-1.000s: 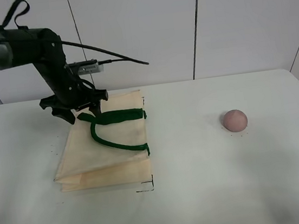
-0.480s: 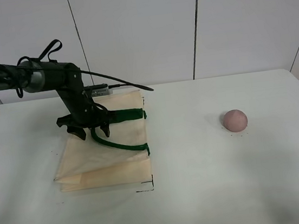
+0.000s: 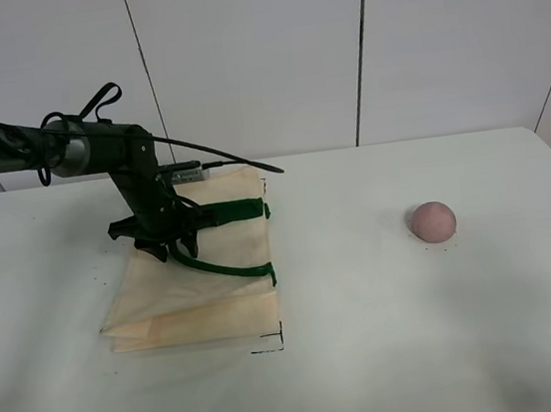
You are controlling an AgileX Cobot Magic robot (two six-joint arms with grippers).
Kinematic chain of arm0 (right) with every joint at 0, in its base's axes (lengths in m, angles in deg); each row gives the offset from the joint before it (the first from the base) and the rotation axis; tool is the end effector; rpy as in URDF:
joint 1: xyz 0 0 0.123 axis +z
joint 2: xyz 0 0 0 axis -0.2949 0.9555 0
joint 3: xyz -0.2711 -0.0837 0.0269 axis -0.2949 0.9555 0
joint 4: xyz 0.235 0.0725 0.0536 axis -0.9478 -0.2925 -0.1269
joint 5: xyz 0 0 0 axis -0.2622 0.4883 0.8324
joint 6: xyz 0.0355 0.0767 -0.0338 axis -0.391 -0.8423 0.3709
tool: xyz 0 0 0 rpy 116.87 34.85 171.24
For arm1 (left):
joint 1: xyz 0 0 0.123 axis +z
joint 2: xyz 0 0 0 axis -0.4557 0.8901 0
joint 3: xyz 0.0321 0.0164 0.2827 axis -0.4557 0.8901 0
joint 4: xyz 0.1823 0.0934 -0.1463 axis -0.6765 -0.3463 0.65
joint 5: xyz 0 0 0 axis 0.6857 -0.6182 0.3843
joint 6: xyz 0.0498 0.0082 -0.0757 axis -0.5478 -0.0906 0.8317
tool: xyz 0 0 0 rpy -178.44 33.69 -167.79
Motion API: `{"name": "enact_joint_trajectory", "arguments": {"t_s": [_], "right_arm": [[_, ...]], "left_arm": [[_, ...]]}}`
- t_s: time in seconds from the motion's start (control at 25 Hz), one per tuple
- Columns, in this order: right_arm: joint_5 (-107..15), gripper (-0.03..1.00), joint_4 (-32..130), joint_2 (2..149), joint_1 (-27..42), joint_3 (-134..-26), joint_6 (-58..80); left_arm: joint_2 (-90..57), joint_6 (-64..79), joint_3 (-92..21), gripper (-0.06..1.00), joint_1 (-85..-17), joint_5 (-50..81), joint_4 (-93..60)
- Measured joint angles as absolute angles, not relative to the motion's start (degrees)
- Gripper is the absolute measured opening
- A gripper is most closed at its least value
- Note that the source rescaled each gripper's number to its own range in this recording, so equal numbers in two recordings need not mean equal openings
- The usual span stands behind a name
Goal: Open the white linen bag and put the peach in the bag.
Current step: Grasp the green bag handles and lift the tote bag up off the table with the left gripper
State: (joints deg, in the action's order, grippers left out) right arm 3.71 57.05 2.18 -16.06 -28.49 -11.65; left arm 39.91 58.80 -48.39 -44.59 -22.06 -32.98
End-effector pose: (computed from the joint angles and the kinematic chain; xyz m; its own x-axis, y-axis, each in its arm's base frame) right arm -0.0036 -0.0001 0.2786 -0.4282 -0.0082 -0.9036 -0.0191 0.9998 0.0000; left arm 0.4384 -0.1351 0.1150 -0.9598 0.0240 -0.2796 0.0387 0.9981 -0.0469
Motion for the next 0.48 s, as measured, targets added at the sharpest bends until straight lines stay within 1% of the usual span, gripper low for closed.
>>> {"name": "enact_joint_trajectory", "arguments": {"t_s": [0.12,0.2,0.24,0.28,0.48], "right_arm": [[3.7,1.0,57.1,2.2,-16.1,-28.5,-11.7],[3.7,1.0,57.1,2.2,-16.1,-28.5,-11.7],[3.7,1.0,57.1,2.2,-16.1,-28.5,-11.7],[3.7,1.0,57.1,2.2,-16.1,-28.5,-11.7],[3.7,1.0,57.1,2.2,-16.1,-28.5,-11.7]], "left_arm": [[39.9,59.9,-48.4,0.44,-44.6,-22.0,-32.9],[39.9,60.9,-48.4,0.22,-44.6,-22.0,-33.0],[39.9,61.4,-48.4,0.09,-44.6,-22.0,-32.9],[39.9,61.6,-48.4,0.0,-44.6,-22.0,-32.9],[39.6,61.8,-48.6,0.0,-44.6,-22.6,-32.9]]}}
